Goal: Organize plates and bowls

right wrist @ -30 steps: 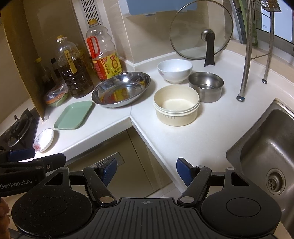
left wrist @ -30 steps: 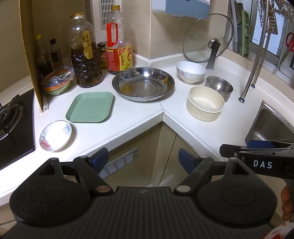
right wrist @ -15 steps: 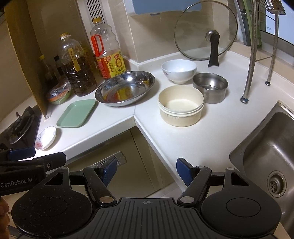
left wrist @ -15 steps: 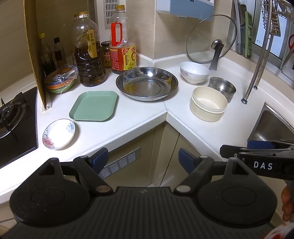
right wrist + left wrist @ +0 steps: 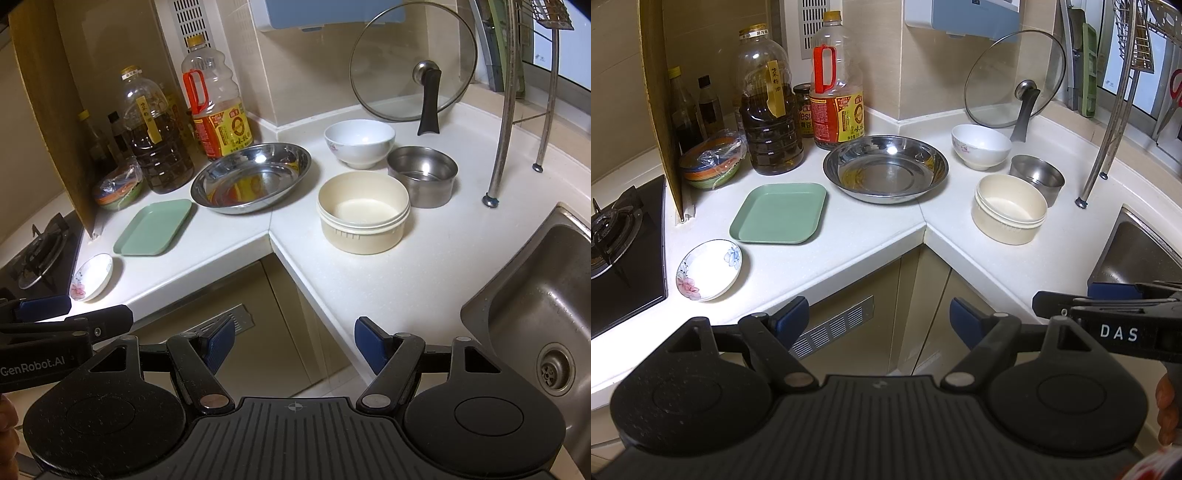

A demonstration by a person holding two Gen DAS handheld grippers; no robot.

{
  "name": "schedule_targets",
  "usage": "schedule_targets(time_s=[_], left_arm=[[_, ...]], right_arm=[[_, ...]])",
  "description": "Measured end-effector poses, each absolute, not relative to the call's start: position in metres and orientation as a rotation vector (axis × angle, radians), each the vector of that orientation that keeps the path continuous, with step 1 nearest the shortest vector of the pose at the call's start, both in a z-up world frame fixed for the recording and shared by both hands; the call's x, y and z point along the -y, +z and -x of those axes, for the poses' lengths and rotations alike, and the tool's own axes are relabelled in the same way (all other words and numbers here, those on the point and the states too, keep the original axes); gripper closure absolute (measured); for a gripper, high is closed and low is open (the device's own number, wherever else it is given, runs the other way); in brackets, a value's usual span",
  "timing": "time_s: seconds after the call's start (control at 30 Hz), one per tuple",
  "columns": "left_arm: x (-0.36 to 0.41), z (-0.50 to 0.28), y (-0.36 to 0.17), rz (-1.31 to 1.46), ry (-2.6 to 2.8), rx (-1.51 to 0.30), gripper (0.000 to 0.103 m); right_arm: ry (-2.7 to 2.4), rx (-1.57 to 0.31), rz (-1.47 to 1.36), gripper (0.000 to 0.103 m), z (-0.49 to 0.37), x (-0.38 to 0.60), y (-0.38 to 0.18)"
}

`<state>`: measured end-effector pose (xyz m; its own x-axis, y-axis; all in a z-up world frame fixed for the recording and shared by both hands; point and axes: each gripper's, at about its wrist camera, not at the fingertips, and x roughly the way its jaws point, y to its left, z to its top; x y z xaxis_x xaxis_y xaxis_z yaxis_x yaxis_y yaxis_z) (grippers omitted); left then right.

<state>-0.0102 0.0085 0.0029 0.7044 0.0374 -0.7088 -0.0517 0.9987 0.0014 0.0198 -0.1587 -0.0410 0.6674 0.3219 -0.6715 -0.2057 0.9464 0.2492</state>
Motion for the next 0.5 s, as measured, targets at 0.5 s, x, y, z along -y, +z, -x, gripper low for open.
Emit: schedule_targets(time_s=[0.5], left_arm=[[-0.0097,0.0122,0.003,0.021,0.058,-0.784,0.021]], right_arm=[[0.306,-0.784,-0.151,0.031,-0.0192,0.157,-0.0403]])
